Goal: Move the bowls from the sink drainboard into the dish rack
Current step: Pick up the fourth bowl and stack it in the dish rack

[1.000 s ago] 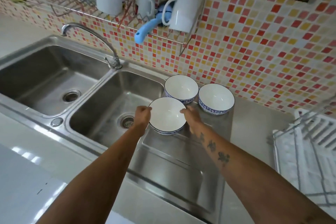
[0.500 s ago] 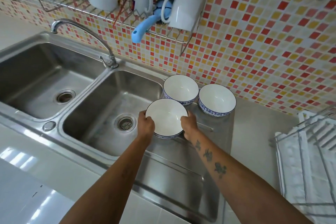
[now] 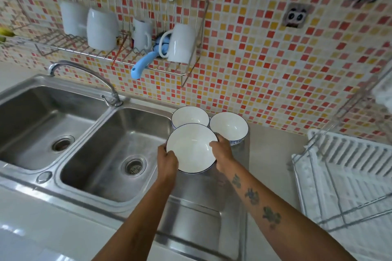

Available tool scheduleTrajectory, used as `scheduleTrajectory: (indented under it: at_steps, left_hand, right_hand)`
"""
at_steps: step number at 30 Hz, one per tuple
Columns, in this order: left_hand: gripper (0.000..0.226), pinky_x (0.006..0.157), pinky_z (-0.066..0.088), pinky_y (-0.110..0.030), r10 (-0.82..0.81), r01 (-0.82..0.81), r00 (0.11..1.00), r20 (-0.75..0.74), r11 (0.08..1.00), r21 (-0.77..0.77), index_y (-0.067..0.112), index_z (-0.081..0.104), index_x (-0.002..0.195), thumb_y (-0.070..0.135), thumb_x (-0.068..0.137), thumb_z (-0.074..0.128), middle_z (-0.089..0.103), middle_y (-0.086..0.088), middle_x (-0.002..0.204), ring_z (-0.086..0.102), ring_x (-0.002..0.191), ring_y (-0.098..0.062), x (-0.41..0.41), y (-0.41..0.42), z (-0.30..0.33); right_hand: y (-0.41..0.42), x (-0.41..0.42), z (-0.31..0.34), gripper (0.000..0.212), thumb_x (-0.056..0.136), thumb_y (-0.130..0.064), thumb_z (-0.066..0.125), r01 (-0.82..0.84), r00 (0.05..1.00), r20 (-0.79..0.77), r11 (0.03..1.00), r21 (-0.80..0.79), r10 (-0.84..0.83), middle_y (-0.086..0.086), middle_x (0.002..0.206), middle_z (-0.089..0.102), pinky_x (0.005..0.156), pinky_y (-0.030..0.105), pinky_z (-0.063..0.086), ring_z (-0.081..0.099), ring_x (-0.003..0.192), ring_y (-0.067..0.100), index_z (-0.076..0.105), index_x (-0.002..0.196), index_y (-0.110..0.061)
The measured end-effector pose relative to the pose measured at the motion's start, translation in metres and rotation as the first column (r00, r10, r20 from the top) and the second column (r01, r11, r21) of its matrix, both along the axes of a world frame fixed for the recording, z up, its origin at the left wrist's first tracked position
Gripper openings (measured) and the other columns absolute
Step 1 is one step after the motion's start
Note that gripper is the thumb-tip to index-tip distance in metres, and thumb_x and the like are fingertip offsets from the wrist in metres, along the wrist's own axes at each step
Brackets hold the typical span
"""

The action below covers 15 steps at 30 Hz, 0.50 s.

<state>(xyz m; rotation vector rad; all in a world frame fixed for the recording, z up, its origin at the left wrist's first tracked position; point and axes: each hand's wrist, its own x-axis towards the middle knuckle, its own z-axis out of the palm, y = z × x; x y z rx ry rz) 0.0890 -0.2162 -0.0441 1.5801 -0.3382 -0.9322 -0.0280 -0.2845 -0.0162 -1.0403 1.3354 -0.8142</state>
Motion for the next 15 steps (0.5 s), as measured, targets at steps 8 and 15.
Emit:
scheduleTrajectory:
  at_steps: [8,15]
  left_hand:
    - [0.017,0.099,0.049,-0.049,-0.172,0.1,0.976,-0.134,0.9,-0.425,0.032,0.06,0.106,0.032,0.095,0.047,0.064,-0.003,0.123,0.058,0.118,-0.03,-0.087,0.028,0.171]
    - [0.045,0.096,0.049,-0.057,-0.678,0.401,0.712,-0.181,0.605,-0.688,0.03,0.068,0.113,0.048,0.098,0.03,0.068,-0.003,0.124,0.061,0.116,-0.034,-0.177,0.045,0.298]
  right_hand:
    - [0.039,-0.099,0.158,0.039,0.092,-0.001,0.04,0.098,0.988,0.147,0.908,-0.406,-0.041,-0.004,0.101,0.063,0.082,0.037,0.053,0.059,0.09,0.014,0.06,0.116,-0.023]
    - [0.092,-0.215,0.292,0.034,0.095,0.0,0.042,0.243,0.968,0.23,0.612,-0.752,-0.102,-0.018,0.091,0.062,0.073,0.017,0.051,0.059,0.083,-0.001,0.058,0.104,-0.029]
